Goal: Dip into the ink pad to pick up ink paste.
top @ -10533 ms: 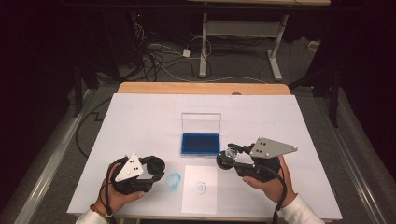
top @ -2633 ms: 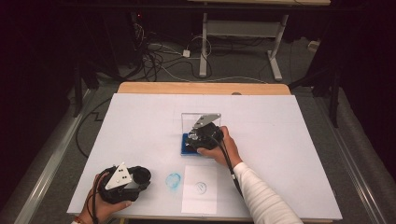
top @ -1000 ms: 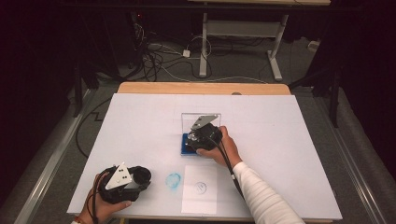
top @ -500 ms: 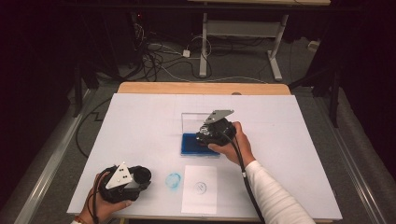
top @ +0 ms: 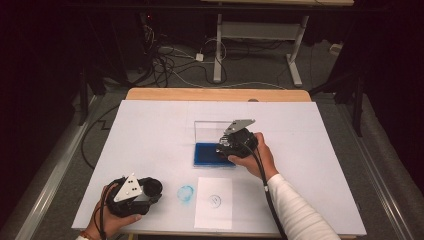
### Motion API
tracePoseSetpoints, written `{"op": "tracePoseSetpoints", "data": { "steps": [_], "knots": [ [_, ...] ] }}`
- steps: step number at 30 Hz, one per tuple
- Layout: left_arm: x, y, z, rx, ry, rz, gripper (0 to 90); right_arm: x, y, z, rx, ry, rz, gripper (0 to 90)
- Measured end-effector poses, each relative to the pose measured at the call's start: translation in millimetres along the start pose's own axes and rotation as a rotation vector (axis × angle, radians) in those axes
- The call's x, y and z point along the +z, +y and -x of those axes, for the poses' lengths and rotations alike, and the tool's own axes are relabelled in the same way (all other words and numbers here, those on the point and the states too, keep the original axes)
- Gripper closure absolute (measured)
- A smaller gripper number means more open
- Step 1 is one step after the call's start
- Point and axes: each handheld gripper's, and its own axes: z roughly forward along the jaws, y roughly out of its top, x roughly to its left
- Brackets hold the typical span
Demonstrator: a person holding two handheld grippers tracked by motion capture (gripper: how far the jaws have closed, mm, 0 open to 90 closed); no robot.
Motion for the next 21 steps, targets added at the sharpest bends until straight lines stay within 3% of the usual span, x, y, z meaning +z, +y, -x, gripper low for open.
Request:
{"op": "tracePoseSetpoints", "data": {
  "steps": [10, 21],
  "knots": [
    [0.3, 0.5, 0.2, 0.001, 0.000, 0.000, 36.5, -6.0, 2.4, 0.6, 0.002, -0.003, 0.008, 56.8],
    [0.2, 0.6, 0.2, 0.002, -0.003, -0.001, 36.5, -28.1, 19.4, -0.5, -0.011, -0.005, 0.052, 56.8]
  ]
}}
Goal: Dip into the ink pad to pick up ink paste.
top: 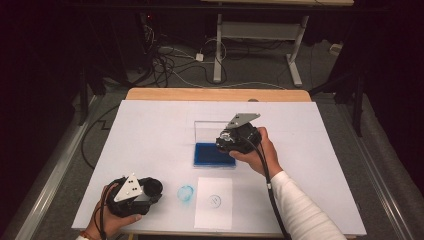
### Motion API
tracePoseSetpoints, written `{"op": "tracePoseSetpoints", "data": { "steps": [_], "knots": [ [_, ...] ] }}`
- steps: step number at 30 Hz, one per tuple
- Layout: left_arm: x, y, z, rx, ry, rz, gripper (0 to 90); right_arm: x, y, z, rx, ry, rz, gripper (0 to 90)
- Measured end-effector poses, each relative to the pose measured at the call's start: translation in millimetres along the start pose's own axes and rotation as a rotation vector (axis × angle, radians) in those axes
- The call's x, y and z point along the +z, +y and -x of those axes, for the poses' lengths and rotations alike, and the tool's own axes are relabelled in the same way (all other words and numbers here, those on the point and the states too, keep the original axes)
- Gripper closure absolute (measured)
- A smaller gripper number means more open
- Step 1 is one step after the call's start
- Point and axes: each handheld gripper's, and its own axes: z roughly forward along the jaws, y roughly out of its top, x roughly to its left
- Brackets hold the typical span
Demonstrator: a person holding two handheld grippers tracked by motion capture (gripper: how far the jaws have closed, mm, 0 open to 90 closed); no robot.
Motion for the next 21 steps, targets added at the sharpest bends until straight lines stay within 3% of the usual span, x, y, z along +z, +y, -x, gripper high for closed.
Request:
{"op": "tracePoseSetpoints", "data": {
  "steps": [7, 21],
  "knots": [
    [-0.2, 0.3, 0.4, 0.002, 0.000, 0.000, 36.5, -1.1, 0.4, -1.7, 0.006, 0.003, -0.009, 56.8],
    [0.7, -0.3, 0.2, 0.003, -0.005, -0.006, 36.5, 26.5, -21.1, -3.5, 0.030, 0.013, -0.067, 56.8]
  ]
}}
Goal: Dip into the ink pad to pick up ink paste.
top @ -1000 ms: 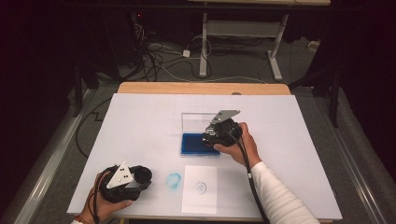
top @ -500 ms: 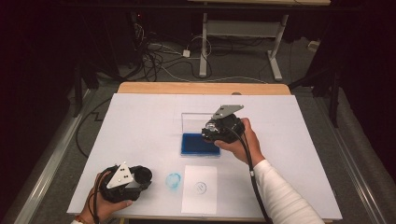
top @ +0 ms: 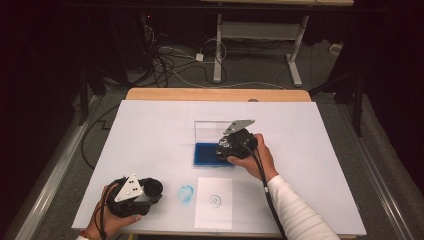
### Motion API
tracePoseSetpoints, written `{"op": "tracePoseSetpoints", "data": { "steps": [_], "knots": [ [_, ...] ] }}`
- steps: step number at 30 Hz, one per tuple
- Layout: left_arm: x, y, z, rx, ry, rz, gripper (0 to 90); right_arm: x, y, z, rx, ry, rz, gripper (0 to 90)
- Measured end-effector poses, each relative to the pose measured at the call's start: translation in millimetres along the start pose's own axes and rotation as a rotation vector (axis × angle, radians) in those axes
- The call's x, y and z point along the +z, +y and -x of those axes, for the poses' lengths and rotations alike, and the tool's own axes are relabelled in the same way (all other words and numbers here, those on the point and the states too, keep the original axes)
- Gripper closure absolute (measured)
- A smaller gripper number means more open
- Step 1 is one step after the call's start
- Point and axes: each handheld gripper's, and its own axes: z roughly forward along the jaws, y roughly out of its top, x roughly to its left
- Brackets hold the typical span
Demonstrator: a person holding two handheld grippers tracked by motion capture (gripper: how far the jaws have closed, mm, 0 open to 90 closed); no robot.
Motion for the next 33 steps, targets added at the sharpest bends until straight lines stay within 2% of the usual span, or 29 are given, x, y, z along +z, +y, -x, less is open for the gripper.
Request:
{"op": "tracePoseSetpoints", "data": {
  "steps": [10, 18, 33],
  "knots": [
    [0.1, 0.1, 0.6, 0.002, -0.001, 0.001, 36.5, 9.1, -7.8, -1.3, 0.000, 0.003, -0.033, 56.8],
    [1.3, 0.1, 0.9, 0.005, -0.005, -0.007, 36.5, 10.1, -8.3, -0.9, -0.005, 0.005, -0.031, 56.8],
    [1.2, 0.0, 1.8, 0.008, -0.012, -0.007, 36.5, 11.5, -16.0, 5.2, 0.022, 0.029, 0.012, 56.9]
  ]
}}
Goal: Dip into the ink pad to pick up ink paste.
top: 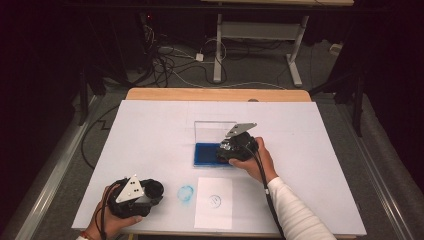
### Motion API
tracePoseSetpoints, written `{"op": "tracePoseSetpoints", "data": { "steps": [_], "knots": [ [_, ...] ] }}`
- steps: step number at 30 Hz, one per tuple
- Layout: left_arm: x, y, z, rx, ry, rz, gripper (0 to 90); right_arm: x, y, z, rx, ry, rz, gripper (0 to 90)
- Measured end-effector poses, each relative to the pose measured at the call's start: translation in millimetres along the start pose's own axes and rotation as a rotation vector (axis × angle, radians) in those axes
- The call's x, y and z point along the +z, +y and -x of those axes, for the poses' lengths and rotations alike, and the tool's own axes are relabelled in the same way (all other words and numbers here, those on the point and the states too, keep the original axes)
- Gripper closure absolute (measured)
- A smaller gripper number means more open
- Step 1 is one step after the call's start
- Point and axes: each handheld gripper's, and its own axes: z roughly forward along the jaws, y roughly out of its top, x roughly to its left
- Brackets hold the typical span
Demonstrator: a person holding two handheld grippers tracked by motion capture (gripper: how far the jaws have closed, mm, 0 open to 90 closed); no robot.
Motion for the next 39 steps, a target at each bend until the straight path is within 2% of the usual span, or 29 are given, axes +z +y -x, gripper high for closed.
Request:
{"op": "tracePoseSetpoints", "data": {
  "steps": [4, 12, 15, 19, 25, 33, 36, 39],
  "knots": [
    [-0.1, 0.0, 0.1, 0.001, -0.002, -0.003, 36.5, 0.2, 0.3, -8.0, -0.050, -0.037, -0.006, 56.9],
    [-0.1, 0.2, 0.4, 0.002, -0.002, -0.003, 36.5, 0.0, -2.5, -0.9, -0.015, -0.011, 0.009, 57.0],
    [0.0, 0.2, 0.5, 0.001, -0.002, -0.003, 36.5, 0.5, -1.6, -3.3, -0.030, -0.020, 0.002, 56.9],
    [0.0, 0.5, 0.8, 0.004, -0.002, -0.001, 36.5, 0.7, 0.9, -12.4, -0.072, -0.071, -0.021, 56.9],
    [0.2, 0.5, 0.8, -0.002, -0.004, 0.001, 36.5, 1.2, 0.6, -11.3, -0.076, -0.076, -0.023, 57.0],
    [0.8, 0.3, -0.6, -0.010, -0.001, 0.000, 36.5, -2.5, -3.7, -6.0, -0.026, -0.049, 0.014, 57.0],
    [0.3, 0.5, -1.4, -0.013, 0.003, 0.000, 36.5, -6.9, -4.8, -2.1, 0.002, -0.029, 0.049, 57.0],
    [0.4, 0.7, -1.0, -0.012, 0.006, -0.001, 36.5, -17.1, -3.5, -2.7, 0.003, -0.024, 0.091, 57.0]
  ]
}}
